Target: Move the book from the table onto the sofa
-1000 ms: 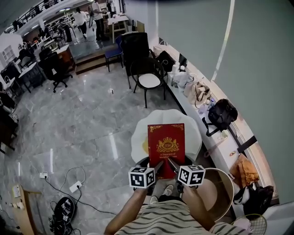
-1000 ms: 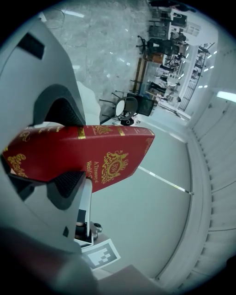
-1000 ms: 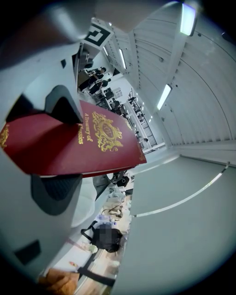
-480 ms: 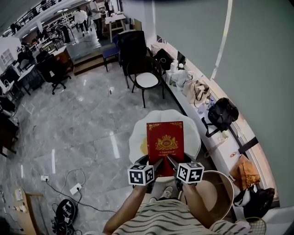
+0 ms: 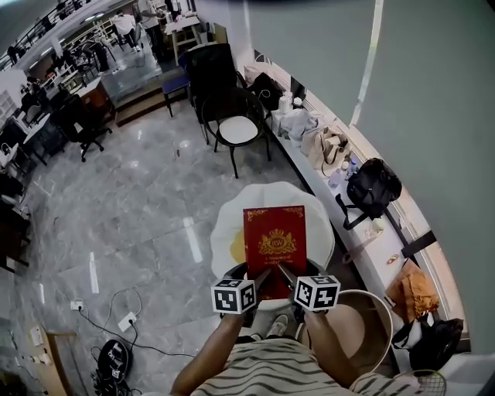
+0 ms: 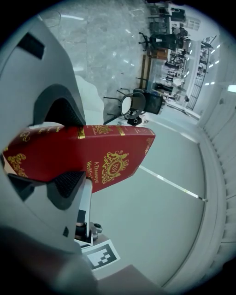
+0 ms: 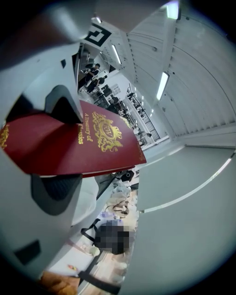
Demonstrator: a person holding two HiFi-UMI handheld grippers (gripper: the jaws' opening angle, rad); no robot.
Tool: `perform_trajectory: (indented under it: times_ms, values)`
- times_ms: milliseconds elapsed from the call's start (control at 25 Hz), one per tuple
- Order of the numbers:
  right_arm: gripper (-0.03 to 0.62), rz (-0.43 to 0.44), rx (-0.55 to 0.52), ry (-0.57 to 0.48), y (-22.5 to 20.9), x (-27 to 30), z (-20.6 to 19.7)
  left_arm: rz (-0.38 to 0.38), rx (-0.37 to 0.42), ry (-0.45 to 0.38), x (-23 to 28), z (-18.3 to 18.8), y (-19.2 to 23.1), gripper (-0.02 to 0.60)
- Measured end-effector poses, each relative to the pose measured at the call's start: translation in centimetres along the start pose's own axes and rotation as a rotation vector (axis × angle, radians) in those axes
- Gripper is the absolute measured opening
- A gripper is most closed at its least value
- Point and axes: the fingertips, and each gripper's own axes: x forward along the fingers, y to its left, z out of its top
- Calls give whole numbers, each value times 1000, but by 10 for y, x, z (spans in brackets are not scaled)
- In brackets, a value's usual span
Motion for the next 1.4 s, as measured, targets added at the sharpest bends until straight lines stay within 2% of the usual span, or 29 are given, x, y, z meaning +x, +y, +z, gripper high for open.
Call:
perform_trajectory:
  times_ms: [320, 800, 1400]
  values:
    - [344, 0, 24, 36, -29, 24, 2, 12, -16, 37, 36, 1, 6, 311]
    - [344, -41, 56, 63, -33, 79, 4, -14, -30, 88, 70, 15, 51, 311]
    - [344, -90, 119, 162, -55, 145, -42, -37, -76, 206, 120, -20, 111, 311]
